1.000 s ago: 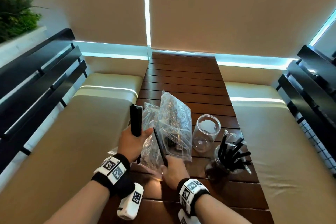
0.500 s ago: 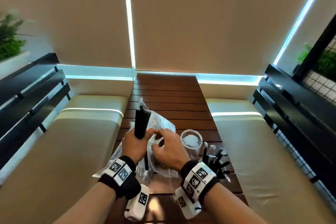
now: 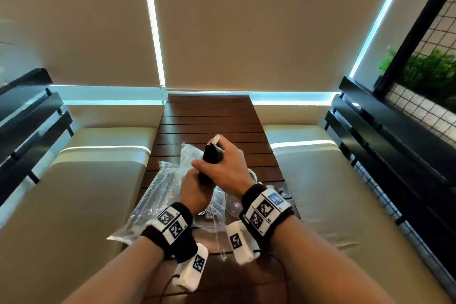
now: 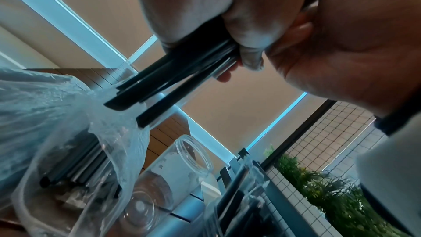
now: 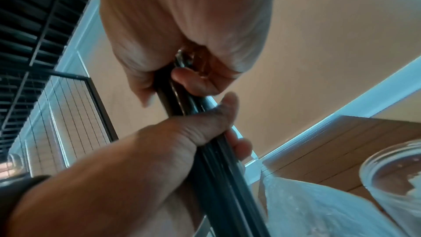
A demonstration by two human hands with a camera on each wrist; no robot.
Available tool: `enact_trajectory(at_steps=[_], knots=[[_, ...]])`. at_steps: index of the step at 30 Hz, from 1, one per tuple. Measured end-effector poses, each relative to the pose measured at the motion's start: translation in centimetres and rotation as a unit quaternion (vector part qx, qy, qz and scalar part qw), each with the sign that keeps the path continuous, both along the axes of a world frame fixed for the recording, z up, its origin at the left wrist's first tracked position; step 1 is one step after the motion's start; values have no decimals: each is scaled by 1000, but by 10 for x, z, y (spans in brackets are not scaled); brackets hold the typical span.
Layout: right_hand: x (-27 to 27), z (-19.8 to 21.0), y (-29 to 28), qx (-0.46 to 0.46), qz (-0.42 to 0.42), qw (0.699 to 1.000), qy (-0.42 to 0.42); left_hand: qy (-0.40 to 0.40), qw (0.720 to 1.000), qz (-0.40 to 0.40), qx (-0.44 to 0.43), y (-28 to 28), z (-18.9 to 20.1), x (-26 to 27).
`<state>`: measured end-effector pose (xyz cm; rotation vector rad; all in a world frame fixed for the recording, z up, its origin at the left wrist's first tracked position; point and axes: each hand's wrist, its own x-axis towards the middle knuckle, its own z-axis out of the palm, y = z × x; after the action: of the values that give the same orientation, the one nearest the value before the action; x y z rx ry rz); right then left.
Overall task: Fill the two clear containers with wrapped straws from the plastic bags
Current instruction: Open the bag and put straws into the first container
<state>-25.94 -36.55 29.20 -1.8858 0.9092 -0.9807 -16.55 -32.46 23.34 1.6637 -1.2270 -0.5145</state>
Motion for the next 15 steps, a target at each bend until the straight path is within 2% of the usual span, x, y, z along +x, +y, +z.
enact_trajectory(at_steps=[7, 11, 13, 15], knots=[[-53, -3, -17, 0, -129, 989, -68, 20, 993, -113, 16, -17, -3, -43], [-105, 2, -43, 31, -227, 970, -80, -71, 990, -100, 65, -16, -34, -45], [-126, -1, -56, 37, -269, 960, -76, -149, 975, -144, 73, -13, -47, -50], [-140, -7, -62, 41, -299, 952, -56, -214, 943, -226, 117, -10, -56, -59]])
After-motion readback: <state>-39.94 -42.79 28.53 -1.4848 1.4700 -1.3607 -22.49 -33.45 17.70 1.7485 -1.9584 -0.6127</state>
